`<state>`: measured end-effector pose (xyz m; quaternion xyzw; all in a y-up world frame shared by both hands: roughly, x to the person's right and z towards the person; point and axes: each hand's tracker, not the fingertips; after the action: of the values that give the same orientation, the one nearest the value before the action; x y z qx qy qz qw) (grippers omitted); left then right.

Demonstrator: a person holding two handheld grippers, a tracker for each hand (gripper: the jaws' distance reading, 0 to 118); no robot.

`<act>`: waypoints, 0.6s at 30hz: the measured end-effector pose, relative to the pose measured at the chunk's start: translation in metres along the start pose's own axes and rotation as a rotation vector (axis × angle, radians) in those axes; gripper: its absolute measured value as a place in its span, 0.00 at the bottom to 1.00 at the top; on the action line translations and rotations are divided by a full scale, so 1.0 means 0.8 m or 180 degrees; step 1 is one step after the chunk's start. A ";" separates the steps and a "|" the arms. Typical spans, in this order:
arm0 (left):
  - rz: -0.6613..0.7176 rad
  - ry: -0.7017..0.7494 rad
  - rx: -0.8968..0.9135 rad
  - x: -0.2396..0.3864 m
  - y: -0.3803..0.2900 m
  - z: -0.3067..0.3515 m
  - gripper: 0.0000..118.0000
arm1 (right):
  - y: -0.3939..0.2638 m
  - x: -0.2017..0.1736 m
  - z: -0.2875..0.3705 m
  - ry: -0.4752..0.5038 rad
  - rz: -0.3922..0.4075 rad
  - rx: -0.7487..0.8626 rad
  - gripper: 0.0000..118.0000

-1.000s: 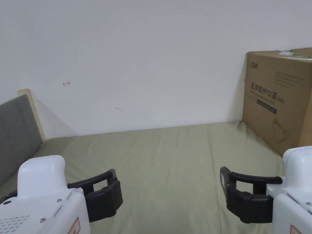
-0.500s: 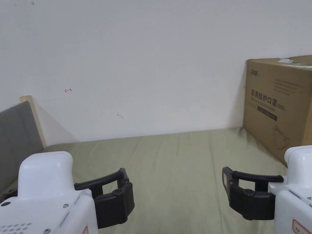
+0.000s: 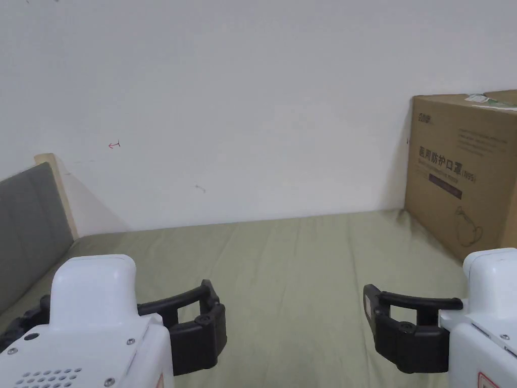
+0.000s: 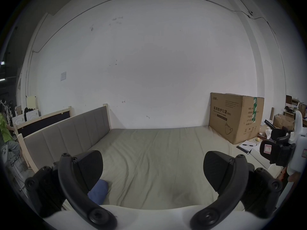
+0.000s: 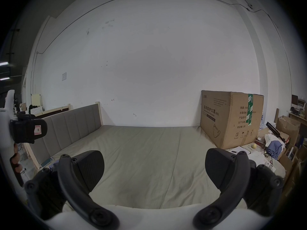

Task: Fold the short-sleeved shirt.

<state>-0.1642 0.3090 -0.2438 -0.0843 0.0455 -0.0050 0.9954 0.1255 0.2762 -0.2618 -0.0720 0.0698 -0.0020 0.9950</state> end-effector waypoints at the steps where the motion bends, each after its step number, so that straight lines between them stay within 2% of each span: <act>1: 0.0003 0.0001 -0.0016 0.000 0.000 0.000 1.00 | 0.000 0.000 0.000 0.0001 -0.0007 -0.0003 1.00; 18: 0.0172 -0.0155 -0.0252 0.006 -0.004 -0.005 1.00 | -0.007 0.003 -0.006 0.0026 -0.0049 -0.0074 1.00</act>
<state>-0.1602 0.3053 -0.2477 -0.1224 0.0237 0.0257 0.9919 0.1271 0.2698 -0.2662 -0.0840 0.0733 -0.0092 0.9937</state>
